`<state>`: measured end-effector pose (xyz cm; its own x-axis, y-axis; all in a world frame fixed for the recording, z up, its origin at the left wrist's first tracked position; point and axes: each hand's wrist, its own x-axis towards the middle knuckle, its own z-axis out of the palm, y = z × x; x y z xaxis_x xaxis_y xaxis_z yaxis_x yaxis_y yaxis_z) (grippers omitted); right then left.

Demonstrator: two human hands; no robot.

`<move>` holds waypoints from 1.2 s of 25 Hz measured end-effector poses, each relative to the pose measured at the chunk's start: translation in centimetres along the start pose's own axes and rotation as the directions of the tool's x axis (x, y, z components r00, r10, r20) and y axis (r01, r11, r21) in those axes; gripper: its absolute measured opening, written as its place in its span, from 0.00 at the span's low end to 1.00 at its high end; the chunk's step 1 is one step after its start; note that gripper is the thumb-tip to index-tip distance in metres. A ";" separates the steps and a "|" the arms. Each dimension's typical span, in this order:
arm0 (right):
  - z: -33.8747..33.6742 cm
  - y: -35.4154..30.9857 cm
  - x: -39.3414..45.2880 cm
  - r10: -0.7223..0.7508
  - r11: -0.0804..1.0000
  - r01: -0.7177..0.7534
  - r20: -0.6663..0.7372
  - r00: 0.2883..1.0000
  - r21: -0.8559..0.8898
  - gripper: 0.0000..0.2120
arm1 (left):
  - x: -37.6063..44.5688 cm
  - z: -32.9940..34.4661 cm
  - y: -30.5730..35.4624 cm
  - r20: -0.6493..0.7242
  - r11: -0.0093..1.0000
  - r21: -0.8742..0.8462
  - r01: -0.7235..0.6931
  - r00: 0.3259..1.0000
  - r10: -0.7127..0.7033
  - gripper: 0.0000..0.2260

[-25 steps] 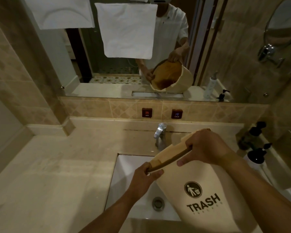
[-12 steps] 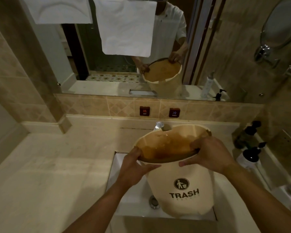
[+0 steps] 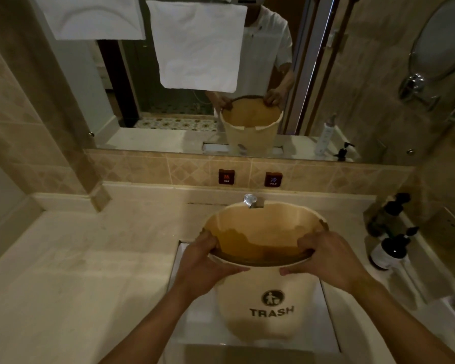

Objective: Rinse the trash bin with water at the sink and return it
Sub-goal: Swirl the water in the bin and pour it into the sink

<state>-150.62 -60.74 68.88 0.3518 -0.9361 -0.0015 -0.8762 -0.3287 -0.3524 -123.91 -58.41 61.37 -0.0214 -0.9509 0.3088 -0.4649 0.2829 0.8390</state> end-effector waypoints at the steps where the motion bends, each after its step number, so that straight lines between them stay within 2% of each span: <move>1: 0.9 0.2 -0.2 -0.006 0.999 0.006 -0.015 1.000 0.042 0.25 | 0.6 -0.9 0.5 0.022 0.997 0.074 -0.030 0.999 0.029 0.22; 4: 2.1 0.9 -1.0 0.051 0.977 -0.044 -0.031 0.998 0.211 0.21 | 2.7 -1.5 2.1 0.085 0.970 0.204 -0.130 0.990 0.115 0.27; 6: 2.6 2.2 -1.4 0.077 0.959 -0.058 -0.055 0.996 0.278 0.19 | 3.2 -0.6 2.8 0.125 0.960 0.239 -0.148 0.985 0.121 0.27; 9: 4.2 2.6 -1.6 0.035 0.932 -0.022 -0.031 0.999 0.362 0.24 | 2.4 -0.9 2.5 0.125 0.949 0.265 -0.174 0.982 0.145 0.24; 12: 5.4 -0.2 -0.6 0.003 0.903 -0.024 0.050 0.999 0.429 0.09 | 2.3 -3.2 1.7 0.127 0.926 0.352 -0.135 0.987 0.096 0.33; 14: 4.9 -1.4 0.4 -0.022 0.896 0.013 0.016 1.000 0.445 0.19 | 3.0 -3.9 1.3 0.092 0.920 0.357 -0.161 0.986 0.137 0.32; 16: 4.2 -0.2 0.9 -0.013 0.902 0.012 0.000 1.000 0.432 0.23 | 3.2 -3.3 1.4 0.063 0.951 0.278 -0.133 0.991 0.120 0.26; 17: 3.4 0.3 0.9 -0.039 0.920 0.040 -0.011 0.999 0.390 0.21 | 3.0 -2.6 1.4 0.059 0.967 0.236 -0.099 0.994 0.087 0.24; 19: 2.4 0.3 0.1 -0.064 0.960 0.065 -0.011 0.998 0.272 0.07 | 2.1 -1.3 1.2 0.056 0.987 0.150 -0.051 0.998 0.043 0.22; 20: 2.3 0.6 0.1 -0.077 0.965 0.073 0.005 0.997 0.253 0.08 | 1.6 -1.1 0.8 0.054 0.993 0.114 -0.042 0.998 0.036 0.21; 22: 2.8 0.4 0.5 -0.086 0.966 0.081 0.011 0.996 0.247 0.24 | 0.9 -1.4 0.3 0.038 0.995 0.097 -0.039 0.999 0.036 0.18; 25: 3.2 0.0 1.4 -0.110 0.965 0.113 -0.027 0.994 0.237 0.33 | 1.2 -2.4 0.5 -0.011 0.996 0.079 -0.047 0.999 0.048 0.19; 27: 2.7 0.4 1.5 -0.084 0.959 0.106 -0.093 0.992 0.264 0.31 | 2.1 -2.1 0.9 -0.026 0.997 0.053 -0.057 0.998 0.058 0.18; 29: 1.8 0.9 1.2 -0.088 0.972 0.107 -0.096 0.991 0.210 0.23 | 2.1 -1.1 1.1 -0.019 0.998 -0.002 -0.063 0.998 0.063 0.19; 30: 1.5 1.0 0.9 -0.110 0.978 0.123 -0.085 0.990 0.166 0.22 | 1.7 -0.5 1.0 -0.019 0.997 -0.039 -0.066 0.998 0.065 0.19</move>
<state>-150.67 -61.74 67.08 0.4164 -0.9016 0.1170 -0.7594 -0.4157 -0.5005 -123.97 -59.69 63.01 -0.0349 -0.9278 0.3716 -0.4279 0.3498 0.8334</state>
